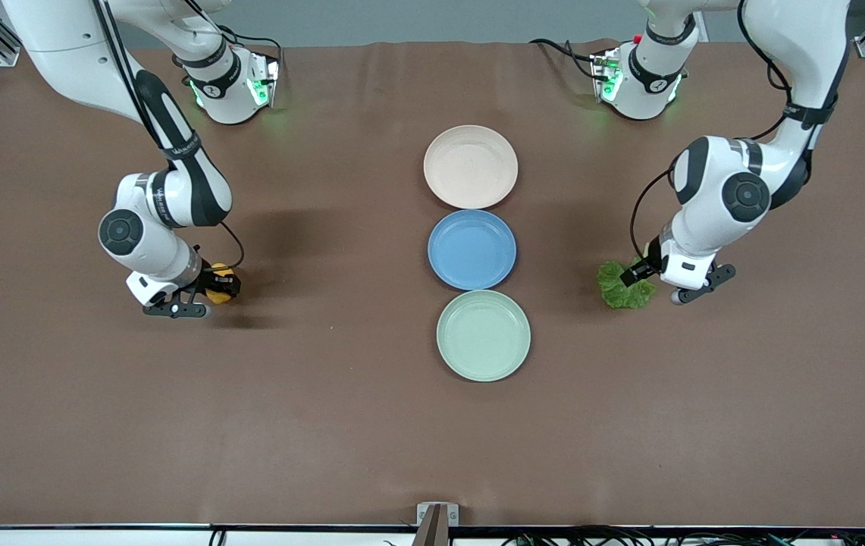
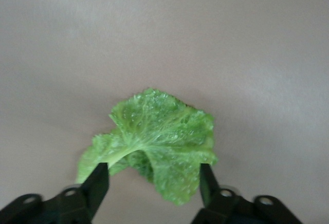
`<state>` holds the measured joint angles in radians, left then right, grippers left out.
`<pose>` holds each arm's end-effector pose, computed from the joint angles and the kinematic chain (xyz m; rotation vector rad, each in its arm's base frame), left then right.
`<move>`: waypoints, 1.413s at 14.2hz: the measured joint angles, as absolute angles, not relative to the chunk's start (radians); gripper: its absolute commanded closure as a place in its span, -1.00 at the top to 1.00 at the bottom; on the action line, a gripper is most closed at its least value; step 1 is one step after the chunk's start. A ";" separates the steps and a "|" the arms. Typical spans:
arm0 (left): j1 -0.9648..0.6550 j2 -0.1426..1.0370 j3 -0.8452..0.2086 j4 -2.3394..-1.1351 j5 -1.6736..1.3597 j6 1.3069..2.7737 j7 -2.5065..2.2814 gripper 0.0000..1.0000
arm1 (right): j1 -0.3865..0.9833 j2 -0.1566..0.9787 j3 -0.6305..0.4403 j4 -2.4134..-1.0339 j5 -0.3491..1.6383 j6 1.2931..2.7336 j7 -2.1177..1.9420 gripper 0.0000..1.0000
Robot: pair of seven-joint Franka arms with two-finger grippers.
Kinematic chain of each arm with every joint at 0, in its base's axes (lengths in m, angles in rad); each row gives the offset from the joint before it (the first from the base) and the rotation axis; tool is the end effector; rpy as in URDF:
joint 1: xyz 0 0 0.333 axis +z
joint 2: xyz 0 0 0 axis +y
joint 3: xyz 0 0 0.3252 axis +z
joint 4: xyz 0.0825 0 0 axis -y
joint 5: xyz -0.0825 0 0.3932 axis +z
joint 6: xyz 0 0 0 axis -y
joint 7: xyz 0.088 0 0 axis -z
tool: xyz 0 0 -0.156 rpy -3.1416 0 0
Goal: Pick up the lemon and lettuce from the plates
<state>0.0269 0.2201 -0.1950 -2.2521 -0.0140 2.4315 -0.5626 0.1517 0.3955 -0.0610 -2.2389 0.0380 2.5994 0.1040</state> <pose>0.5341 -0.0936 0.2181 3.0410 0.6309 -0.0818 0.5451 0.0478 0.1391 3.1327 -0.0656 -0.0522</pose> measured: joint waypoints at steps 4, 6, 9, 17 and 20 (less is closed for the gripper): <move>0.107 0.166 -0.195 -2.106 -0.014 2.139 -0.210 0.99 | 0.151 0.398 -0.061 -2.239 0.039 2.602 0.095 -0.07; 0.159 0.121 -0.195 -2.033 -0.020 2.011 -0.057 0.99 | 0.151 0.398 -0.061 -2.238 0.040 2.602 0.093 1.00; 0.222 0.035 -0.193 -1.922 -0.047 1.831 0.053 0.99 | 0.151 0.398 -0.061 -2.235 0.041 2.602 0.092 1.00; 0.224 0.000 -0.192 -1.568 -0.049 1.531 0.041 1.00 | 0.115 0.274 -0.067 -1.936 0.040 2.026 -0.004 1.00; 0.225 0.006 -0.191 -1.546 -0.049 1.518 0.041 1.00 | 0.037 0.225 -0.070 -1.764 0.040 1.753 -0.038 1.00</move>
<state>0.2246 0.0059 -0.1914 -1.5462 -0.0491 1.5177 0.0408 0.0366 0.2252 -0.0696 -1.7642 0.0398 1.7533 -0.0378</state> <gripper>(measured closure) 0.000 0.000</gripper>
